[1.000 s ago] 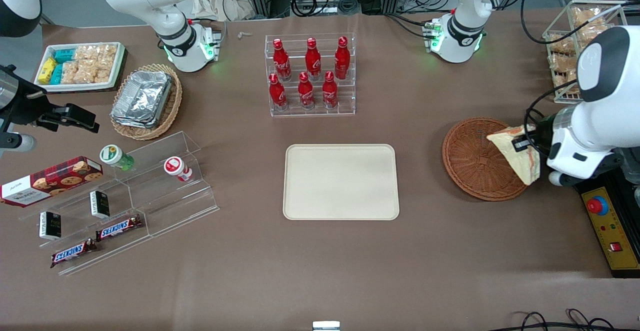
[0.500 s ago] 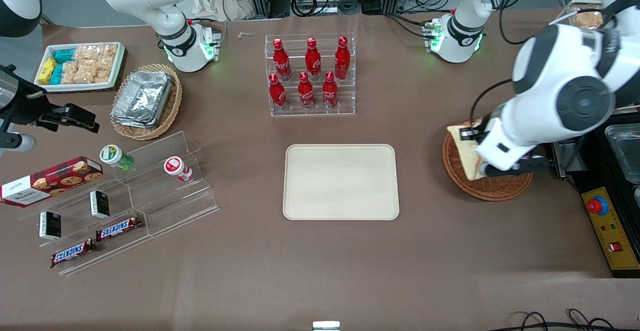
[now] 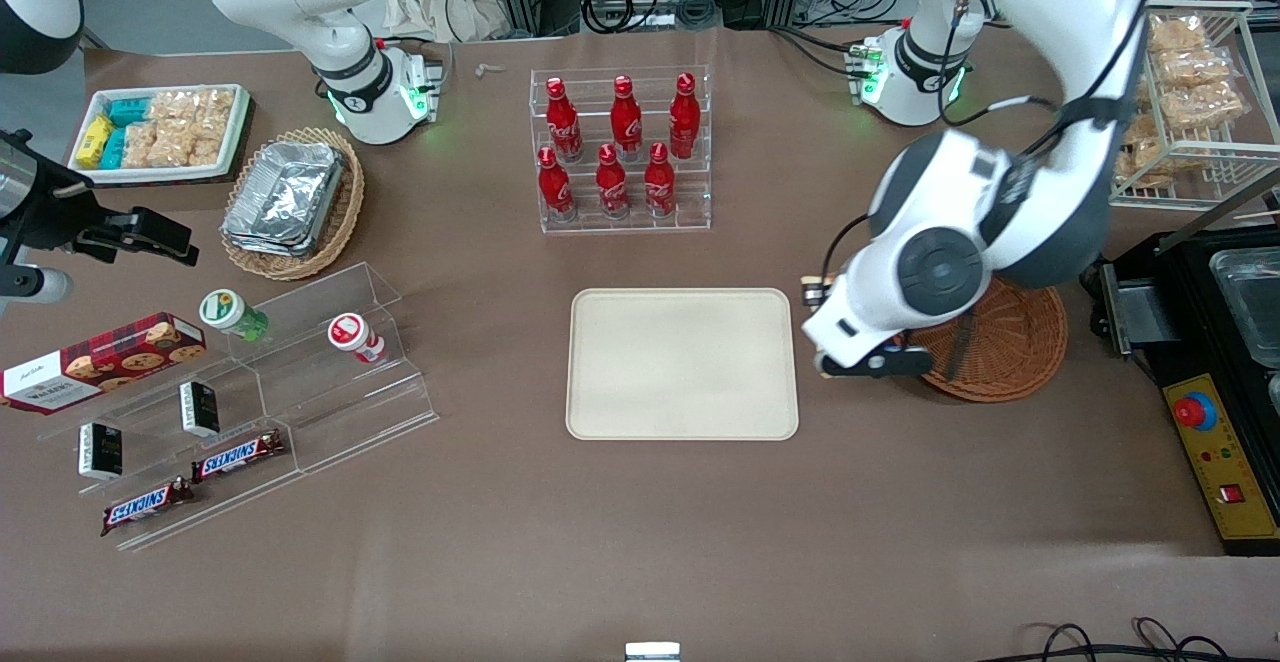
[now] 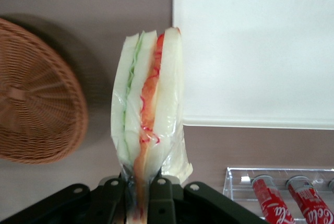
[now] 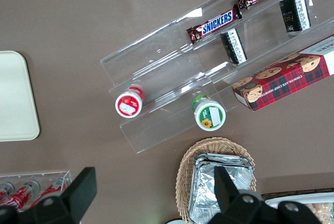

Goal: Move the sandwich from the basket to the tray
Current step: 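Carry the sandwich over the cream tray and lower it onto it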

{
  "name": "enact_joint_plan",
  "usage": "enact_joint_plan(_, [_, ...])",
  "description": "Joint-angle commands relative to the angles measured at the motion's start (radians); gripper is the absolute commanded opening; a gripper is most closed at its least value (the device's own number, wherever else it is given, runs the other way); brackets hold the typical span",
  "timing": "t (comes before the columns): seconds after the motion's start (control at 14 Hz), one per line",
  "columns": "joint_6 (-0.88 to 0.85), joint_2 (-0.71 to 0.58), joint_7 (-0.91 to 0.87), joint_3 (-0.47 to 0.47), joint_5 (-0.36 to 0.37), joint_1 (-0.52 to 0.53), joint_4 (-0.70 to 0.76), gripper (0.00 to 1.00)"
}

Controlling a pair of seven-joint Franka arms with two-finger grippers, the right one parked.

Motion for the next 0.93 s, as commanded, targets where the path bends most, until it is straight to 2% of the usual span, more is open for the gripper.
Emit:
enact_joint_plan(0.0, [0.038, 0.097, -0.1, 0.004, 0.028, -0.04, 0.053, 0.0])
enact_joint_plan(0.36, [0.165, 0.175, -0.144, 0.004, 0.086, -0.082, 0.048, 0.0])
enact_joint_plan(0.57, [0.239, 0.224, -0.15, 0.008, 0.094, -0.094, 0.045, 0.0])
enact_joint_plan(0.86, [0.273, 0.28, -0.199, 0.008, 0.126, -0.106, 0.045, 0.03])
